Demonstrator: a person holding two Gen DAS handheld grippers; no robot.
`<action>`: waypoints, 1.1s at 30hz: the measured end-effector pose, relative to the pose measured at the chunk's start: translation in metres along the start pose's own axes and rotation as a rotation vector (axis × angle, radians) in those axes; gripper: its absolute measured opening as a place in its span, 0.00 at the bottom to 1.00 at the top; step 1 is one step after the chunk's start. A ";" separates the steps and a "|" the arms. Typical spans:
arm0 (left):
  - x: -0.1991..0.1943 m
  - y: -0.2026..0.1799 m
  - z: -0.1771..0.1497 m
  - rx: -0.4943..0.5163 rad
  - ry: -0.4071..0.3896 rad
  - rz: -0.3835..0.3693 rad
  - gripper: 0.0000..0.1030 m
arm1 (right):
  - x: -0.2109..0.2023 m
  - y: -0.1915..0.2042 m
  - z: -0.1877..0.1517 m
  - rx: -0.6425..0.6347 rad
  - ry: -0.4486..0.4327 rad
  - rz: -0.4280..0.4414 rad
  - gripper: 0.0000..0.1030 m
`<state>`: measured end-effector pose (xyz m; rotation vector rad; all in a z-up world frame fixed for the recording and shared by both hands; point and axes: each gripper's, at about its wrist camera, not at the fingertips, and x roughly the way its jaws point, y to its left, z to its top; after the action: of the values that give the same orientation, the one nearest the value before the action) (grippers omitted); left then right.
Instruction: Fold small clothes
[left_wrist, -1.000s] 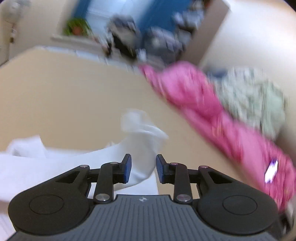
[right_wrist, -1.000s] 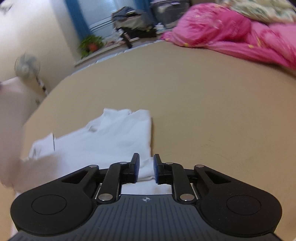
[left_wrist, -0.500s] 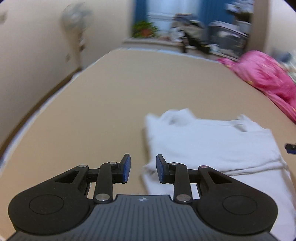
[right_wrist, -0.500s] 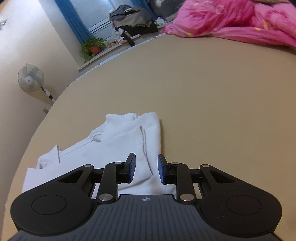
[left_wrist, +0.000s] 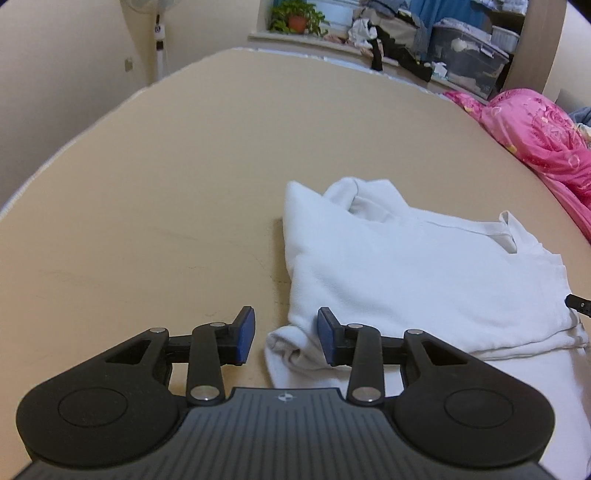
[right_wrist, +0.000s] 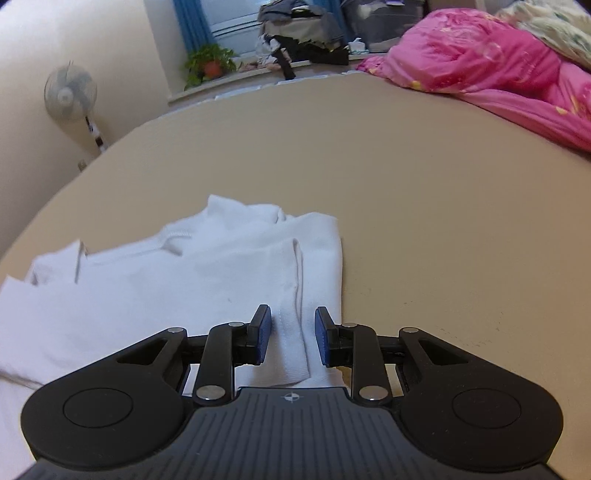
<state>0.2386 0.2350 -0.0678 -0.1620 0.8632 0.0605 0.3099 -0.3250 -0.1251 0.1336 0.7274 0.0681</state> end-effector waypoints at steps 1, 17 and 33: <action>0.009 -0.004 0.001 -0.005 0.008 -0.004 0.39 | -0.003 0.002 0.001 -0.012 -0.016 0.009 0.02; 0.017 0.006 0.032 -0.102 -0.097 -0.085 0.53 | -0.044 -0.028 0.029 0.140 -0.070 -0.071 0.23; 0.085 0.019 0.052 -0.125 -0.055 -0.019 0.10 | -0.015 -0.019 0.025 0.112 -0.041 0.018 0.00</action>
<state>0.3306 0.2612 -0.1012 -0.2847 0.8028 0.1005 0.3158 -0.3478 -0.0994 0.2482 0.6890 0.0413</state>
